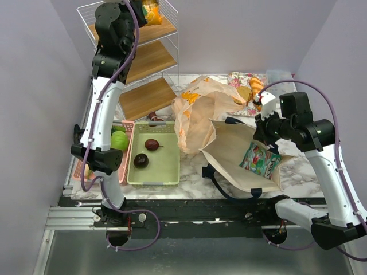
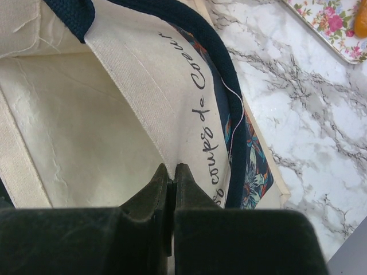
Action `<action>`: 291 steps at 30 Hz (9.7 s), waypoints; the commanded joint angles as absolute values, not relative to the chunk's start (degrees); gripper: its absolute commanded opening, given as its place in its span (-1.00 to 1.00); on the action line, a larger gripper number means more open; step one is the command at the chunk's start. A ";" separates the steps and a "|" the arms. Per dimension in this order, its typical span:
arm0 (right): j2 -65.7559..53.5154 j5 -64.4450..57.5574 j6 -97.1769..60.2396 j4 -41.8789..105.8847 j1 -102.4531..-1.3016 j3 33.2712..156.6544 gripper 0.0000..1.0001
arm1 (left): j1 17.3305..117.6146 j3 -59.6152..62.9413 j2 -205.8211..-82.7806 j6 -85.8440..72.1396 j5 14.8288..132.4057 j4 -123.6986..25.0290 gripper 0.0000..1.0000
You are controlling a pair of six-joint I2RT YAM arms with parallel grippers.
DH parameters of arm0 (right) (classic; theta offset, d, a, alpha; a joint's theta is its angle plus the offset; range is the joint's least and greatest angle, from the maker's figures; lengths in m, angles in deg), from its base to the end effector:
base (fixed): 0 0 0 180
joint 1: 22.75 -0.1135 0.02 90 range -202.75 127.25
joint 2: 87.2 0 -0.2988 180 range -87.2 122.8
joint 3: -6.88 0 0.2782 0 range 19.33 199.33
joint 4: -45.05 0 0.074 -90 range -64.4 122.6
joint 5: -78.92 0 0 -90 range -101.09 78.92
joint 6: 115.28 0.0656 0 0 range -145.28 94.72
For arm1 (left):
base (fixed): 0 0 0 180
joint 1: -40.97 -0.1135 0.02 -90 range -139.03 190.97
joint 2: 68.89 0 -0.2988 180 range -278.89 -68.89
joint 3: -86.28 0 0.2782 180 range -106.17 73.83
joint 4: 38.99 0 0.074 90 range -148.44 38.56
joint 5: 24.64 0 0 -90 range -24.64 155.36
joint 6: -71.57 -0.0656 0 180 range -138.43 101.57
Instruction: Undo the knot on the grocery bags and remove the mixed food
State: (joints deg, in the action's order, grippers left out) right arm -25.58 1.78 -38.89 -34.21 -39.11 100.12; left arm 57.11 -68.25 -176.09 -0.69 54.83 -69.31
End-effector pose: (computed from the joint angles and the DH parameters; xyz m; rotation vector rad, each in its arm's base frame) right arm 0.1953 0.0725 0.4203 -0.7196 2.2844 0.2918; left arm 0.4158 -0.1078 0.6440 -0.1772 1.2766 -0.3910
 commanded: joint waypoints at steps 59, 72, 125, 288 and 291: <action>-26.61 7.35 -34.98 -33.35 -37.00 100.26 -0.99 | 103.25 6.55 -132.06 -70.56 102.03 -69.06 0.38; -26.05 10.73 -33.73 -34.12 -37.08 102.79 -0.99 | 112.93 -9.70 -164.68 -77.77 86.85 -65.29 -0.29; -28.23 6.07 -34.14 -32.34 -37.07 99.19 -0.99 | 113.03 -2.43 -165.64 -71.14 90.74 -51.35 -1.00; -31.30 -4.56 -43.78 -47.31 -35.03 103.41 -0.99 | 86.26 2.01 -155.51 -12.14 79.67 -67.18 -1.00; -31.23 5.35 -44.06 -47.30 -35.05 104.47 -0.99 | 85.72 2.76 -145.63 -12.50 78.58 -63.07 -1.00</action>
